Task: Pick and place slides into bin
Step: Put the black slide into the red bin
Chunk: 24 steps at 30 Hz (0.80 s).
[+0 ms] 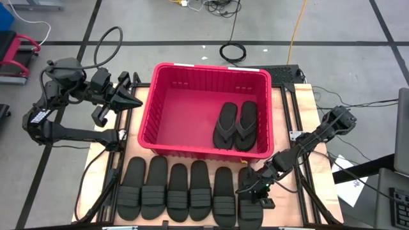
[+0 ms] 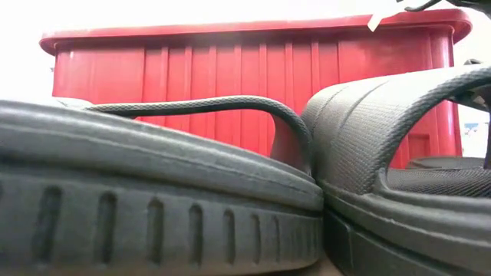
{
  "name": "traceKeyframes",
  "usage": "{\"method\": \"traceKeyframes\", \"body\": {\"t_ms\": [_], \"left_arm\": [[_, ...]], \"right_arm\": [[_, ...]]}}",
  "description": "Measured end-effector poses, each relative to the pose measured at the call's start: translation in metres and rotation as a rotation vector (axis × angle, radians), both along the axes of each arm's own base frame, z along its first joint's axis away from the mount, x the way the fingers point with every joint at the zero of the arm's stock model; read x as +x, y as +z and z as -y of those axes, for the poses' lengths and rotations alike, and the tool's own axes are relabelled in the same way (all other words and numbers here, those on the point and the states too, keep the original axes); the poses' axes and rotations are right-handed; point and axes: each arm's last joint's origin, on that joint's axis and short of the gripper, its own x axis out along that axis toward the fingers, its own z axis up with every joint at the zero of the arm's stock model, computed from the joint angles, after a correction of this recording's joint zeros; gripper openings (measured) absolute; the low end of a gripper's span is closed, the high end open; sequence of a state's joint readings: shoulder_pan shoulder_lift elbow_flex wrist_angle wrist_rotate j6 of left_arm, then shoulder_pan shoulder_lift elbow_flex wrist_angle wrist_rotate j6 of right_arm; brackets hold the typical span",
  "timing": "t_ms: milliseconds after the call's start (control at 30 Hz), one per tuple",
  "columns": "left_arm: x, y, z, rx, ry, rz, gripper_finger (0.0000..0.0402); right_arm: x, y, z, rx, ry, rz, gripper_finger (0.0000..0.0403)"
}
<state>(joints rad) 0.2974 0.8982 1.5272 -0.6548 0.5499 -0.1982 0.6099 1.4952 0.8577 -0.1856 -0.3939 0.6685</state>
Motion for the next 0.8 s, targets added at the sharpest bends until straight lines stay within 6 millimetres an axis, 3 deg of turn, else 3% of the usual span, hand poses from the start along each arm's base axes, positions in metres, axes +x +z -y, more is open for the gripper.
{"method": "traceKeyframes", "body": {"t_ms": [233, 533, 800], "left_arm": [[0.000, 0.000, 0.000, 0.000, 0.000, 0.000, 0.0019], [0.000, 0.000, 0.000, 0.005, -0.003, -0.001, 0.0019], [0.000, 0.000, 0.000, 0.010, -0.003, -0.001, 0.0019]], "right_arm": [[0.007, 0.016, -0.008, 0.124, 0.006, 0.044, 0.0005], [0.017, 0.084, -0.023, 0.211, -0.001, 0.224, 0.0002], [0.015, 0.131, -0.036, 0.239, -0.010, 0.260, 0.0001]]}}
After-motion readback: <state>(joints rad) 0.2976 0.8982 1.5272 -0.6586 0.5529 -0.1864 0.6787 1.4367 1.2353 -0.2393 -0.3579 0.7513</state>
